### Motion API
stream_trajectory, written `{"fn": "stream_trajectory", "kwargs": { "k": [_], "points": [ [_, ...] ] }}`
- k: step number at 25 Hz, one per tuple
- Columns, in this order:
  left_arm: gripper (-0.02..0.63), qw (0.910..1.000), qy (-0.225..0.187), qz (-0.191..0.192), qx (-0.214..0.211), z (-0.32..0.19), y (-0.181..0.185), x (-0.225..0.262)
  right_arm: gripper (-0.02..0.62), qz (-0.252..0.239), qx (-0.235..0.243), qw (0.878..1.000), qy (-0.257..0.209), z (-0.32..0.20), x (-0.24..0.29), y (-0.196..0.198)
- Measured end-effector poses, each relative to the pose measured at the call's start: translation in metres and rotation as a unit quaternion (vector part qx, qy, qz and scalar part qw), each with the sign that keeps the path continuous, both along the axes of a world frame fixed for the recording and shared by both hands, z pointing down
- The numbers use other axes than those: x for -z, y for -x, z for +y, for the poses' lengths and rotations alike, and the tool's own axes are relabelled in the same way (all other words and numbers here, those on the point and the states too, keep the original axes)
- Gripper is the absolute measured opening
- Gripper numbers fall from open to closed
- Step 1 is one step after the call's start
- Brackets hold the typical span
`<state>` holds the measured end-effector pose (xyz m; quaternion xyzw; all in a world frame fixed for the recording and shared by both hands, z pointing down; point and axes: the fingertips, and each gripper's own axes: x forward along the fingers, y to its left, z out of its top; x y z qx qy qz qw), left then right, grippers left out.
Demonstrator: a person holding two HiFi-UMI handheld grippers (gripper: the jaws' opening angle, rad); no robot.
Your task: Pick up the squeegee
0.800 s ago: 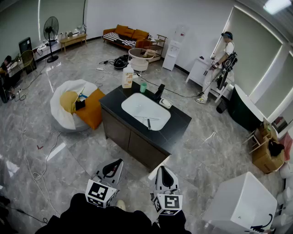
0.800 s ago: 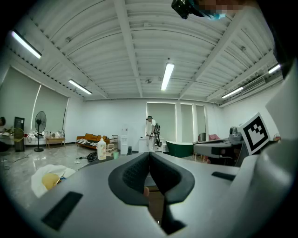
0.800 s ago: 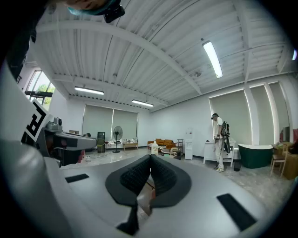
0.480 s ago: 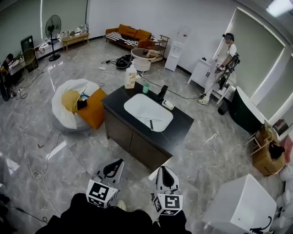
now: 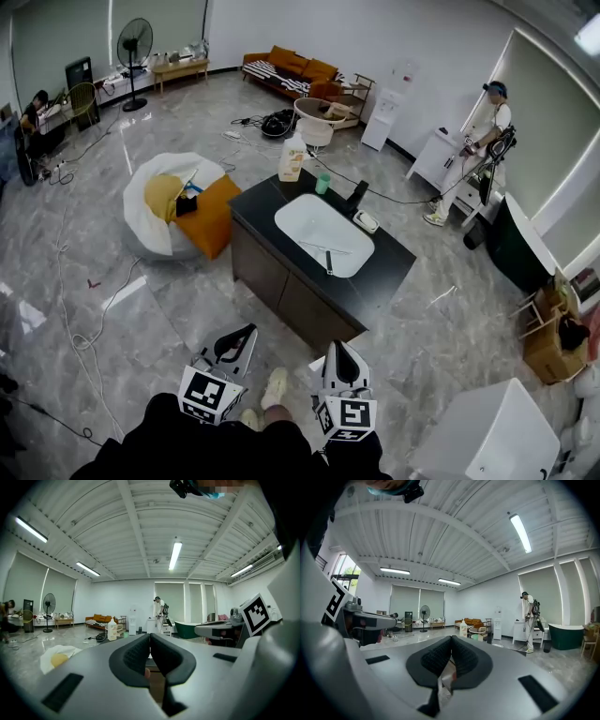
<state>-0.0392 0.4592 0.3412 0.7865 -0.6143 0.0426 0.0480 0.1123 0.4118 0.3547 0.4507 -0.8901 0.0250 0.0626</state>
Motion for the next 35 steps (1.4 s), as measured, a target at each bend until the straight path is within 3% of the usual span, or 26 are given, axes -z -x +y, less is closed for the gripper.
{"fn": "stream_trajectory", "kwargs": {
  "k": [9,35],
  "points": [
    [0.025,0.9999,0.0,-0.002,0.012,-0.05,0.008,-0.002,0.015,-0.01,0.009,1.0,0.005,-0.058,-0.005,0.01],
    [0.025,0.9999,0.007,-0.009,-0.004,-0.305,0.006,-0.006,0.015,-0.019,0.005,0.999,0.026,-0.308,-0.023,0.013]
  ]
}}
